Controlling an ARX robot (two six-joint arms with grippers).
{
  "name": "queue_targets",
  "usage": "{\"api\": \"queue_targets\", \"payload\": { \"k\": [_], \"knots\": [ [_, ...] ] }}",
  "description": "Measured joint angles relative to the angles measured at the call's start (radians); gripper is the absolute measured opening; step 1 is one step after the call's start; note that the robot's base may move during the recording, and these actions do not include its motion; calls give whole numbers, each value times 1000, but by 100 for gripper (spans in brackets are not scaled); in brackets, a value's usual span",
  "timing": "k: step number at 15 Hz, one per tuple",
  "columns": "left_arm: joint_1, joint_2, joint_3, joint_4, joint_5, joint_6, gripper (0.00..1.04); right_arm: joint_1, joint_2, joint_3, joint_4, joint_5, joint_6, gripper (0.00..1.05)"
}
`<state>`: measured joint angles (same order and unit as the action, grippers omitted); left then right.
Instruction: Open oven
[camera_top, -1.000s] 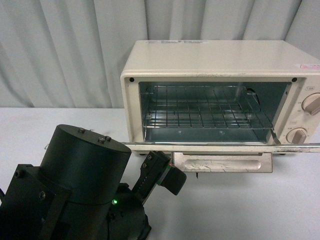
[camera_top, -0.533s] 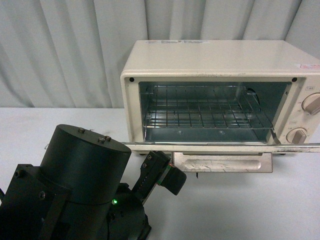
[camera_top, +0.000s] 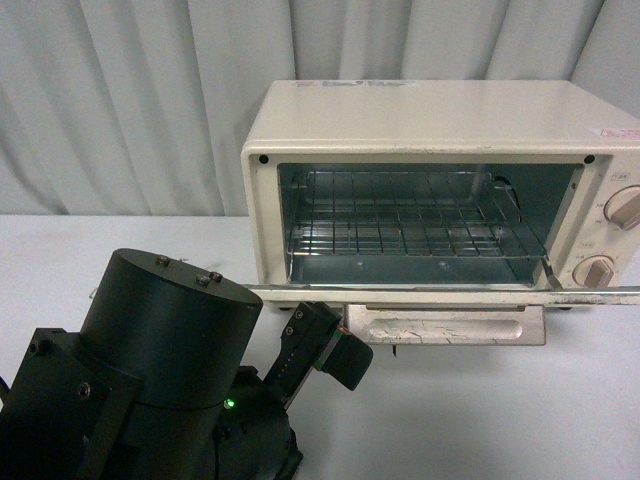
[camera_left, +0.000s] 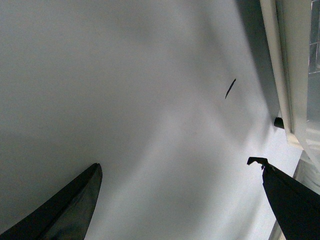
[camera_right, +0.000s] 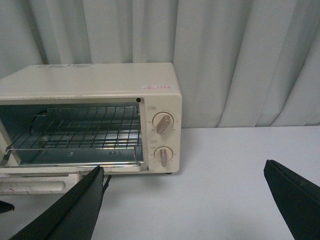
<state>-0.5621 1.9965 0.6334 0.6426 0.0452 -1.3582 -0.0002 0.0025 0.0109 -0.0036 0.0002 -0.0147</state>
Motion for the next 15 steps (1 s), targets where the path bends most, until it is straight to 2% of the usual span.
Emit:
{"api": "queue_targets", "payload": {
  "k": [1, 2, 3, 5, 7, 10, 13, 15],
  "knots": [
    [-2, 2, -6, 34, -18, 7, 98, 0, 0, 0, 0, 0, 0, 98],
    [-17, 30, -50, 187, -139, 57, 98, 0, 0, 0, 0, 0, 0, 98],
    [-18, 37, -82, 264, -206, 99, 98, 0, 0, 0, 0, 1, 0, 98],
    [-16, 5, -109, 328, -214, 151, 98, 0, 0, 0, 0, 0, 0, 98],
    [-13, -60, -151, 344, -169, 189, 98, 0, 0, 0, 0, 0, 0, 98],
    [19, -189, -234, 298, -22, 255, 98, 0, 0, 0, 0, 0, 0, 98],
    [81, -333, -290, 178, 94, 354, 98, 0, 0, 0, 0, 0, 0, 98],
    [146, -441, -336, 113, 114, 426, 98, 0, 0, 0, 0, 0, 0, 98]
  ]
}}
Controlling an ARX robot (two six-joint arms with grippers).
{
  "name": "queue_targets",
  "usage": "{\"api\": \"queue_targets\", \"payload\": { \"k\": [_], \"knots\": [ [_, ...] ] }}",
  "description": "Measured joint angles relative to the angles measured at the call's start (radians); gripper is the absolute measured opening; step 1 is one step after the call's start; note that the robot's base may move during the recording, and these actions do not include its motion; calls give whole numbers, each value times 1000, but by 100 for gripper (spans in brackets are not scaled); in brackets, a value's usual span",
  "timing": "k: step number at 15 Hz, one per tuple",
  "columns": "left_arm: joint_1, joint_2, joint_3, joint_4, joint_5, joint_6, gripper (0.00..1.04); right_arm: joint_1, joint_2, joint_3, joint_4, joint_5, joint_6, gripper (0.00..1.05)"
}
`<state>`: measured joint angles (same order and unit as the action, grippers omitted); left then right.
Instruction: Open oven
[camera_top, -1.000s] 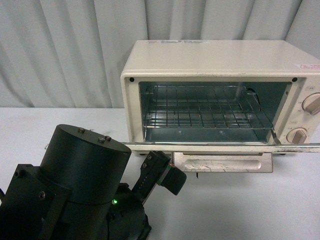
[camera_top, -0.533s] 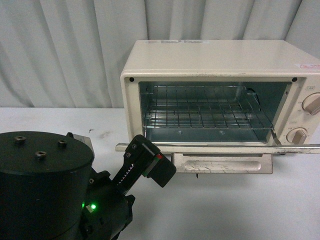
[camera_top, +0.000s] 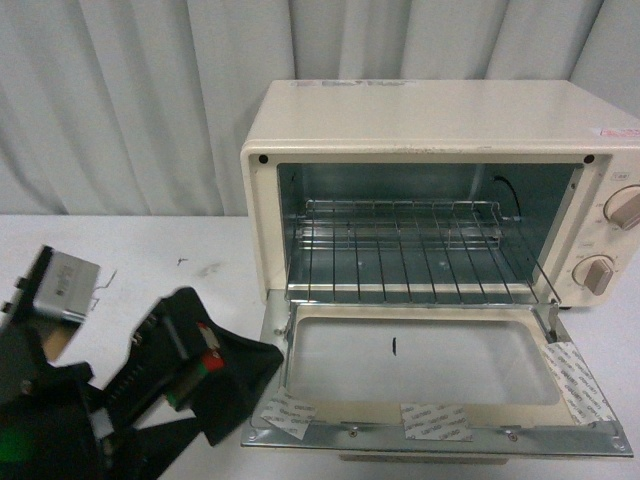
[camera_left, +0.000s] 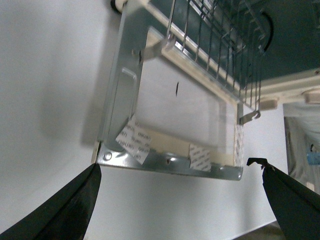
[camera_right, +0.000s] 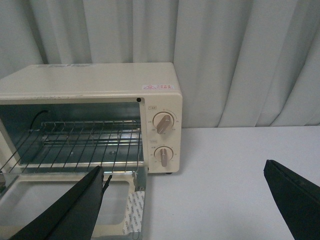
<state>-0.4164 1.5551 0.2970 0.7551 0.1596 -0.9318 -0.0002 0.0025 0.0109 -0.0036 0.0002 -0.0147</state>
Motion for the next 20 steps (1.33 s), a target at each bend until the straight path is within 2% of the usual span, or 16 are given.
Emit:
{"api": "queue_targets", "payload": {
  "k": [3, 5, 6, 7, 8, 10, 11, 13, 14, 17, 18, 20],
  "knots": [
    [104, -210, -15, -109, -26, 98, 98, 0, 0, 0, 0, 0, 0, 98],
    [143, -309, -21, -153, -29, 149, 98, 0, 0, 0, 0, 0, 0, 98],
    [146, -316, -40, -62, -89, 196, 95, 0, 0, 0, 0, 0, 0, 98],
    [153, -295, -130, 212, -303, 426, 79, 0, 0, 0, 0, 0, 0, 98],
    [184, -335, -177, 278, -370, 599, 68, 0, 0, 0, 0, 0, 0, 98],
    [234, -484, -204, 228, -345, 830, 43, 0, 0, 0, 0, 0, 0, 98],
    [247, -521, -221, 191, -328, 864, 34, 0, 0, 0, 0, 0, 0, 98],
    [288, -646, -257, 89, -289, 906, 7, 0, 0, 0, 0, 0, 0, 98],
    [299, -693, -259, 61, -280, 909, 2, 0, 0, 0, 0, 0, 0, 98],
    [344, -806, -277, -44, -229, 914, 2, 0, 0, 0, 0, 0, 0, 98],
    [412, -871, -287, -100, -167, 914, 2, 0, 0, 0, 0, 0, 0, 98],
    [418, -960, -287, -173, -163, 914, 2, 0, 0, 0, 0, 0, 0, 98]
  ]
}}
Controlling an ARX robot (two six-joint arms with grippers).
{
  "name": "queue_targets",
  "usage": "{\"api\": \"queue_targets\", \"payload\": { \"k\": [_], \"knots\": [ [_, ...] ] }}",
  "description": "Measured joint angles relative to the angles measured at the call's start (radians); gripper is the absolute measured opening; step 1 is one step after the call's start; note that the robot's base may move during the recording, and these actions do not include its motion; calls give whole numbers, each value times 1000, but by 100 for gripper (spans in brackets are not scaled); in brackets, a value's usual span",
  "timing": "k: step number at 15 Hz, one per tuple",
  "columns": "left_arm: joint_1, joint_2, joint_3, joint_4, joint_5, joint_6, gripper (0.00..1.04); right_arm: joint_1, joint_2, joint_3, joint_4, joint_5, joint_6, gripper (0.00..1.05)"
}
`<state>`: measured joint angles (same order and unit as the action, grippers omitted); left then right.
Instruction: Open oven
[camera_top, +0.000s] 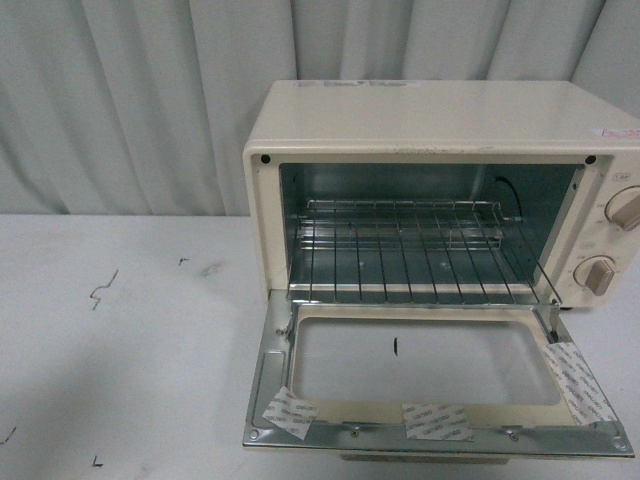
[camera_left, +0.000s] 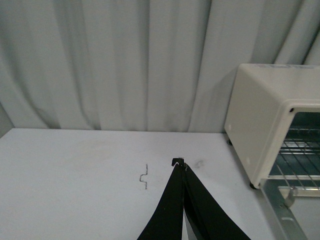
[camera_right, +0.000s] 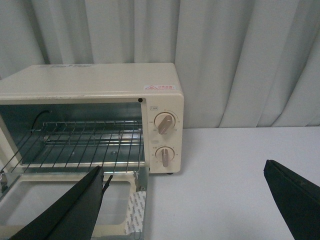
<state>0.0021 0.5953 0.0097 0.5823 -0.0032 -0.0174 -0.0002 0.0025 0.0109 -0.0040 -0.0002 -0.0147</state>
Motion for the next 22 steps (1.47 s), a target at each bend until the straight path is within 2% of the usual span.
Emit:
{"api": "queue_targets", "payload": {
  "k": [7, 15, 16, 20, 21, 22],
  "knots": [
    [-3, -262, 0, -249, 3, 0, 2, 0, 0, 0, 0, 0, 0, 98],
    [-3, -431, 0, -422, 3, 0, 2, 0, 0, 0, 0, 0, 0, 98],
    [-3, -519, 0, -561, 4, 0, 2, 0, 0, 0, 0, 0, 0, 98],
    [-2, -588, 0, -583, 3, 0, 2, 0, 0, 0, 0, 0, 0, 98],
    [-2, -588, 0, -586, 1, 0, 7, 0, 0, 0, 0, 0, 0, 98],
    [-2, -588, 0, -586, 3, 0, 18, 0, 0, 0, 0, 0, 0, 98]
  ]
}}
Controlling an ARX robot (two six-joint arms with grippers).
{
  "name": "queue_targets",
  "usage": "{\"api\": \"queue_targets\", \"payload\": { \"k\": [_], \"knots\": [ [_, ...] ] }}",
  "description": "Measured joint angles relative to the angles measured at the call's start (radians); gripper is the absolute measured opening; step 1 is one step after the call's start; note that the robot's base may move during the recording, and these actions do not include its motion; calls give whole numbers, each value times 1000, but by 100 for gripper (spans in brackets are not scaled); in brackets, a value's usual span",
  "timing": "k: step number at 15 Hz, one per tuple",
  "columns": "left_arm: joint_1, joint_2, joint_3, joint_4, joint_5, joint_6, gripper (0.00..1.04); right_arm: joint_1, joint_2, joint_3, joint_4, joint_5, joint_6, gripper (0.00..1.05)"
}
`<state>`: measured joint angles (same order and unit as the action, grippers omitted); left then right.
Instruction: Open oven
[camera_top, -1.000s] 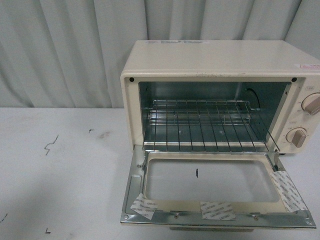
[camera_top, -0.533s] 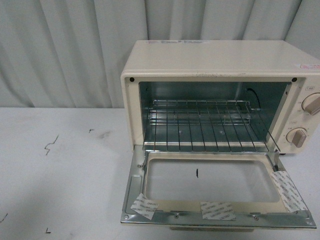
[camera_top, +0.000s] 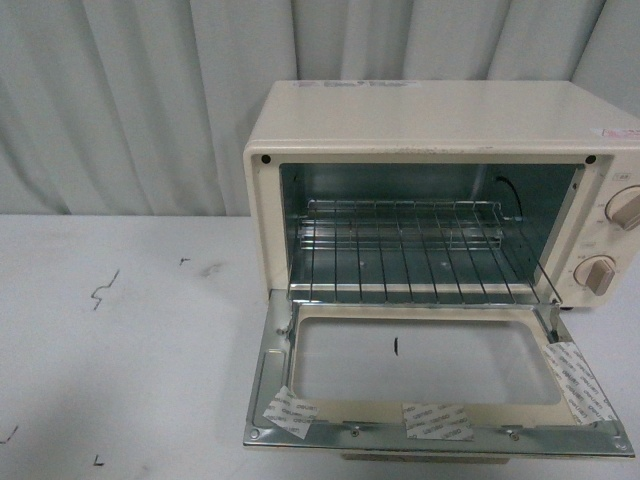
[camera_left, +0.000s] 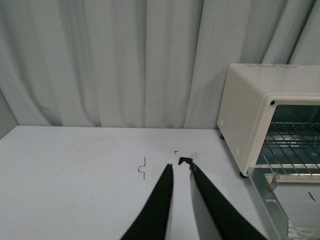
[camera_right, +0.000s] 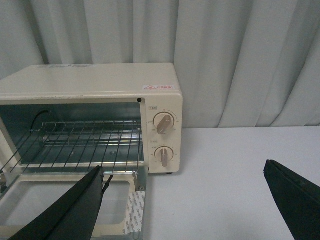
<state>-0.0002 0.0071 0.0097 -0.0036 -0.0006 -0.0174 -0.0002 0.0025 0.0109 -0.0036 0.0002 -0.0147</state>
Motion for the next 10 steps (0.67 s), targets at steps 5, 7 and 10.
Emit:
{"api": "queue_targets", "payload": {
  "k": [5, 7, 10],
  "knots": [
    [0, 0, 0, 0, 0, 0, 67, 0, 0, 0, 0, 0, 0, 98],
    [0, 0, 0, 0, 0, 0, 92, 0, 0, 0, 0, 0, 0, 98],
    [0, 0, 0, 0, 0, 0, 98, 0, 0, 0, 0, 0, 0, 98]
  ]
}}
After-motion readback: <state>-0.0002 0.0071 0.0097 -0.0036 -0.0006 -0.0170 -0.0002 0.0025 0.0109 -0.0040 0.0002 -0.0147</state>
